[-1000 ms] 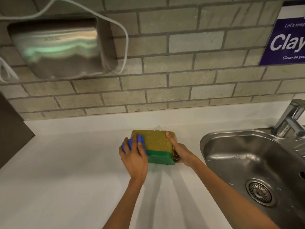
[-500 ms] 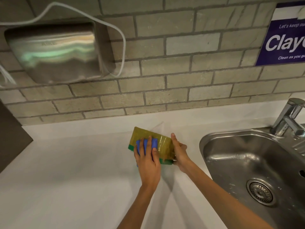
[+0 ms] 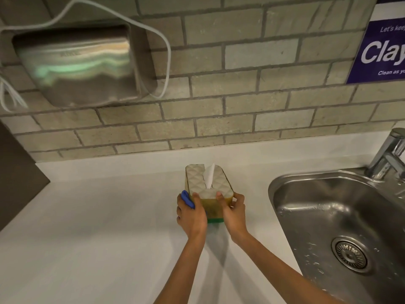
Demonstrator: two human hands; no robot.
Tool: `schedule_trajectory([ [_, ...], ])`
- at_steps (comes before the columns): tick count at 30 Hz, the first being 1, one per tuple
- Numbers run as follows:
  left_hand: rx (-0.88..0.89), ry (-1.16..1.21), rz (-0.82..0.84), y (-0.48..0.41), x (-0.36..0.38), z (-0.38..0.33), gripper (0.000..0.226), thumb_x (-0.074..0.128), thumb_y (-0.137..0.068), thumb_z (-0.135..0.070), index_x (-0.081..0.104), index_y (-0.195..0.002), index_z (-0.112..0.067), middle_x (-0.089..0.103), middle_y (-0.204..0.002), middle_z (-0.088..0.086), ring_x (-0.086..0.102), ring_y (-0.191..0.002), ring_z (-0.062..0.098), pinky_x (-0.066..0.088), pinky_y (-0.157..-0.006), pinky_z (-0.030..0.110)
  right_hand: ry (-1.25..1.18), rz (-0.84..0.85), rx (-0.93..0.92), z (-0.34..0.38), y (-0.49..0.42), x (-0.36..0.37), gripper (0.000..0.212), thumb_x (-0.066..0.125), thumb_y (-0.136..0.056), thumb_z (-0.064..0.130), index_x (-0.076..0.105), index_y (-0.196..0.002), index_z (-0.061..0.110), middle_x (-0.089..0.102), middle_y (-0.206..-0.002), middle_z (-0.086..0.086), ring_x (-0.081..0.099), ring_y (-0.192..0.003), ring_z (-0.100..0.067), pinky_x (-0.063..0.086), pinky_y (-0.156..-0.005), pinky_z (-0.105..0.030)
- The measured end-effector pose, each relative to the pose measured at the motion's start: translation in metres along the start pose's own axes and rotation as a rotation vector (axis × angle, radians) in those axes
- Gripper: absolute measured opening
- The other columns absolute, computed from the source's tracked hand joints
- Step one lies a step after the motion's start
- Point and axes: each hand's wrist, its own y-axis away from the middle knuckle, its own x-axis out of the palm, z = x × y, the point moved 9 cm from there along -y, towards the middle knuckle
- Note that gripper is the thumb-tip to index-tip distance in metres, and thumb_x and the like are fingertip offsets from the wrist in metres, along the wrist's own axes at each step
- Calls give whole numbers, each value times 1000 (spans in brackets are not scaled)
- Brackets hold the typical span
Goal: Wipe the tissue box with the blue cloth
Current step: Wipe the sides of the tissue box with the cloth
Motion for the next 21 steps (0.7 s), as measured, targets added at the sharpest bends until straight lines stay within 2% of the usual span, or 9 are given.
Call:
schedule_trajectory([
  [2,28,27,-25,-1,-2,-2,45,37,-98,-31,35,-139,-15,53,-133,18,51,-121,36,35,-108,51,-19,1,-24,-2,5,2,42,63,-84,33,38,-114,16,55,-116,-10,57,-92,-14,50,-67,-16],
  [5,18,97,-68,1,-5,2,42,36,-99,-24,36,-139,-13,53,-133,19,52,-120,37,38,-107,51,-41,-9,-39,-5,11,2,40,66,-84,25,36,-109,17,55,-109,-7,57,-89,-13,49,-57,-12],
  [9,-88,214,-126,5,-5,13,45,42,-96,-20,35,-140,-10,50,-136,20,50,-121,39,39,-106,51,-49,-13,-74,-6,16,2,38,66,-84,20,38,-108,14,53,-111,-10,56,-91,-15,49,-65,-15],
  [13,-201,338,-122,10,2,20,58,51,-92,-14,25,-145,-10,41,-140,23,48,-122,41,41,-104,53,-42,6,-96,-9,20,8,32,66,-83,14,40,-102,15,57,-100,-10,59,-82,-9,52,-62,-14],
  [16,-259,466,-52,18,14,19,49,44,-94,-7,30,-141,-9,49,-135,25,53,-117,40,46,-101,46,12,16,-91,-10,23,18,33,66,-82,11,40,-102,9,54,-110,-25,60,-94,-32,55,-80,-36],
  [17,-269,503,-23,21,16,18,45,40,-94,-5,34,-138,-8,51,-133,25,55,-113,39,47,-98,43,22,22,-83,-10,23,19,34,66,-82,11,40,-104,8,53,-112,-26,60,-97,-35,54,-82,-39],
  [19,-302,566,31,24,18,19,36,36,-94,-5,41,-130,-6,54,-127,23,56,-101,34,47,-91,42,17,22,-69,-7,22,17,34,64,-84,11,41,-108,6,53,-115,-26,60,-101,-35,53,-81,-38],
  [21,-377,599,89,28,16,24,32,35,-94,-8,46,-123,-2,55,-124,24,54,-97,32,47,-90,45,19,36,-38,-6,21,12,35,61,-87,18,42,-114,5,53,-118,-23,59,-105,-34,53,-84,-36],
])
